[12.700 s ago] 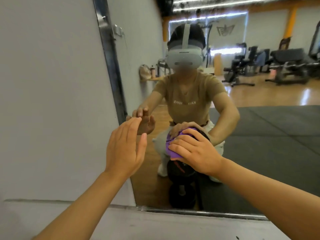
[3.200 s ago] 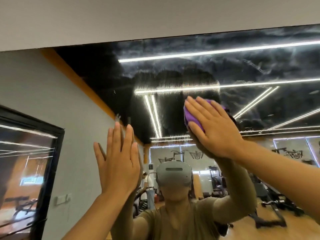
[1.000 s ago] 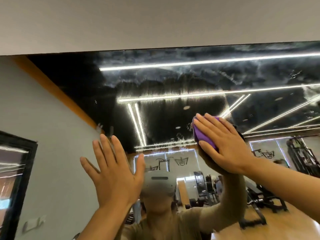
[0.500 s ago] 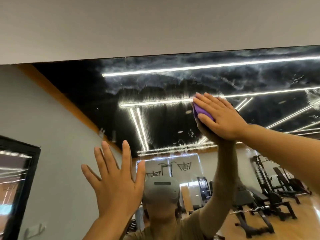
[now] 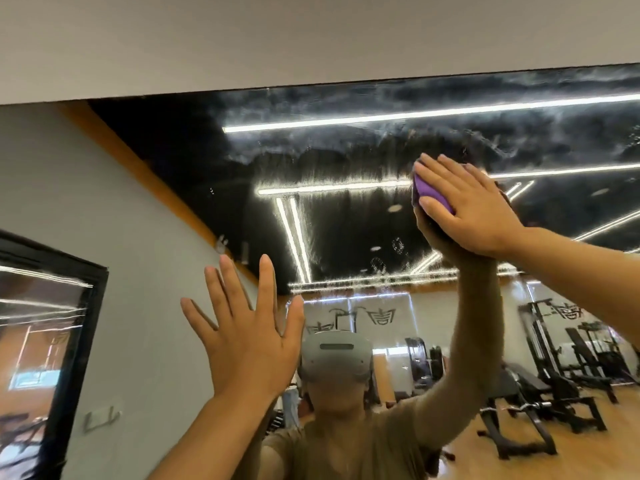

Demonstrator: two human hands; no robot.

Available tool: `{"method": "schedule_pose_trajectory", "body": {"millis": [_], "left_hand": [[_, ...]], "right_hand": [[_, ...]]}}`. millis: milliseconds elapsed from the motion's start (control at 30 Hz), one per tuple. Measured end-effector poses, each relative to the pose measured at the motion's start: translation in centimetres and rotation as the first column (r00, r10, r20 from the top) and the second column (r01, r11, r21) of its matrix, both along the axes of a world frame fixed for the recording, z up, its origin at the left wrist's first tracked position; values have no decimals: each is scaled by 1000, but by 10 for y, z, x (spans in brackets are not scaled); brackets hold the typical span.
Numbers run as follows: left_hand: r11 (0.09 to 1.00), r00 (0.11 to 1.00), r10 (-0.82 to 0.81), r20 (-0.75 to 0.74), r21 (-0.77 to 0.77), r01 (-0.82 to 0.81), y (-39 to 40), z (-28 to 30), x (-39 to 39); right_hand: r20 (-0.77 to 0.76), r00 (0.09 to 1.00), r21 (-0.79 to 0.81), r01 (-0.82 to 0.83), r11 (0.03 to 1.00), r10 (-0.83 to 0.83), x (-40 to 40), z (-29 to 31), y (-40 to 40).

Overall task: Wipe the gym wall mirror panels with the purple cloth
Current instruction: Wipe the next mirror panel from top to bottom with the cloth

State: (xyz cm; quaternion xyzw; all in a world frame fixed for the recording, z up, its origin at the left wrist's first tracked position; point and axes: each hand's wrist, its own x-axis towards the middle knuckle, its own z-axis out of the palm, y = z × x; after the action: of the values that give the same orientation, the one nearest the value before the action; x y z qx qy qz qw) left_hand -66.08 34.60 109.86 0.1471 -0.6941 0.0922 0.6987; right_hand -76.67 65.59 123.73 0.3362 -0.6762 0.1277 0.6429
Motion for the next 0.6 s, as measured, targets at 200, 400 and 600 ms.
{"method": "schedule_pose_trajectory", "body": {"millis": [200, 400, 600], "left_hand": [[1000, 1000, -16, 15, 10, 16, 0, -1, 1], [1000, 999, -28, 17, -8, 28, 0, -1, 5], [1000, 1000, -19, 9, 0, 19, 0, -1, 2]], "right_hand": [[-74, 997, 221, -3, 975, 19, -5, -114, 16], [-113, 994, 393, 49, 918, -5, -4, -139, 35], [-99, 995, 293, 16, 956, 13, -10, -63, 30]]}}
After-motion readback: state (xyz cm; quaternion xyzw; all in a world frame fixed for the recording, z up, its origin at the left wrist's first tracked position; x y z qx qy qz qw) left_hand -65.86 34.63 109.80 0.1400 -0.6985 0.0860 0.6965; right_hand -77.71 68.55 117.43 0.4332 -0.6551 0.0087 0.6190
